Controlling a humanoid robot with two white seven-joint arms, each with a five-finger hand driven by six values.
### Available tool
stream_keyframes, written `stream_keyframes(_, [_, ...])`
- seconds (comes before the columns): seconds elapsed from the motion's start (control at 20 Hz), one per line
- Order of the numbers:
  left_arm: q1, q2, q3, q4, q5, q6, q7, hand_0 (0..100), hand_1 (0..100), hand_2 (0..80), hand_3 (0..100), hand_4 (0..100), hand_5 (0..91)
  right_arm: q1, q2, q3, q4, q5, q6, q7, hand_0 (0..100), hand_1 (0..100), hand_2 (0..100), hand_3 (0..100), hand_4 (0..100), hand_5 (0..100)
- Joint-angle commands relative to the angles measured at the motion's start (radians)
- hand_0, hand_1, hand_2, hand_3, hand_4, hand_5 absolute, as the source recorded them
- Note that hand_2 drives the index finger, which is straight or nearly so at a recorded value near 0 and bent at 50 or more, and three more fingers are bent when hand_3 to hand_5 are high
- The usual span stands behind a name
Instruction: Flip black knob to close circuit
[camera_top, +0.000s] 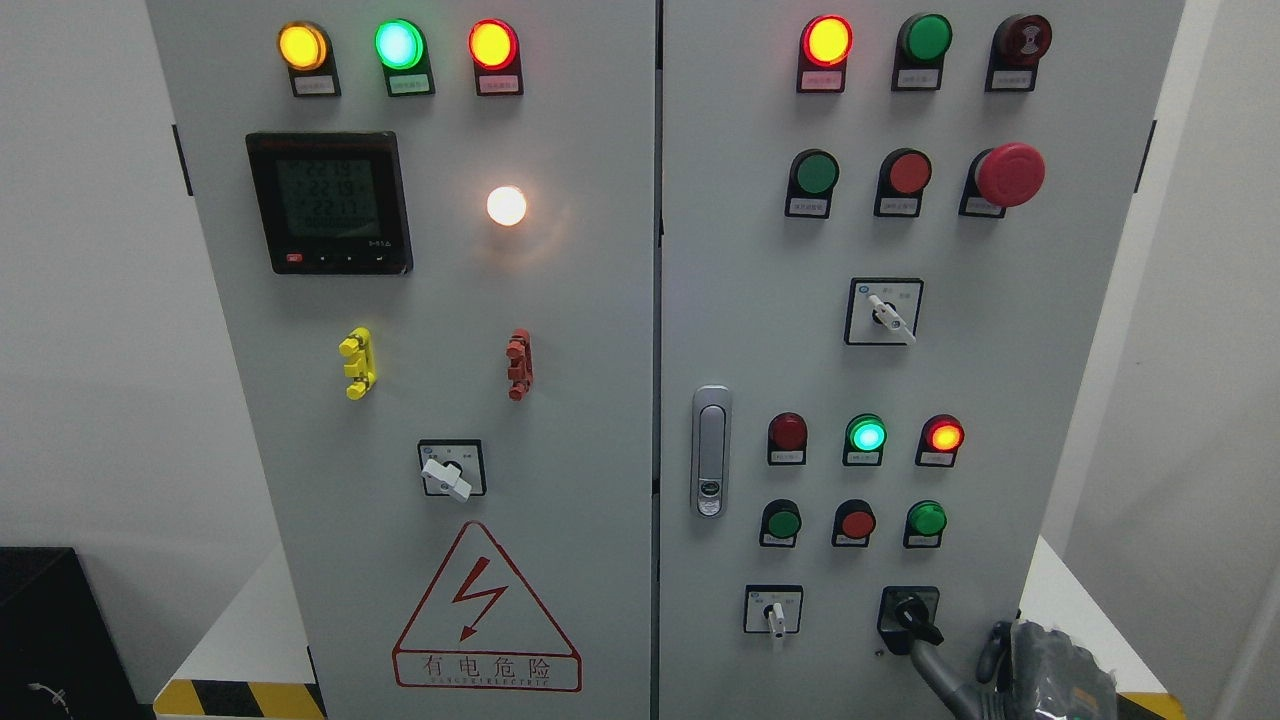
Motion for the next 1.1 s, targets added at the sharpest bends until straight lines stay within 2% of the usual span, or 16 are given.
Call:
stream_keyframes(0.0, [0.0, 0.0, -0.021, 0.021, -0.021, 0.001, -0.001, 12, 56, 0.0, 0, 0, 0.0, 0.01, 0.001, 0.026, -0.005, -0.007, -0.005, -0.015, 0, 14, 78, 95, 78, 81])
stream_keyframes(0.1, [0.0, 0.0, -0.021, 0.021, -0.021, 0.001, -0.001, 12, 56, 0.0, 0, 0, 0.0, 0.016, 0.001, 0.049, -0.005, -0.007, -0.005, -0.016, 0, 14, 79, 95, 78, 81])
stream_keyframes(0.8, [0.0, 0.0, -0.021, 0.021, -0.021, 0.001, 0.001, 12, 56, 0.0, 0, 0, 0.0, 0.049, 0.001, 0.094, -0.006, -0.006, -0.037, -0.025, 0, 15, 78, 95, 78, 81])
stream_keyframes(1.05, [0.0, 0.0, -0.021, 0.021, -0.021, -0.001, 0.001, 12, 56, 0.0, 0, 0, 0.0, 0.073, 0.001, 0.094, -0.055, -0.009, -0.069, -0.047, 0, 15, 77, 94, 78, 81])
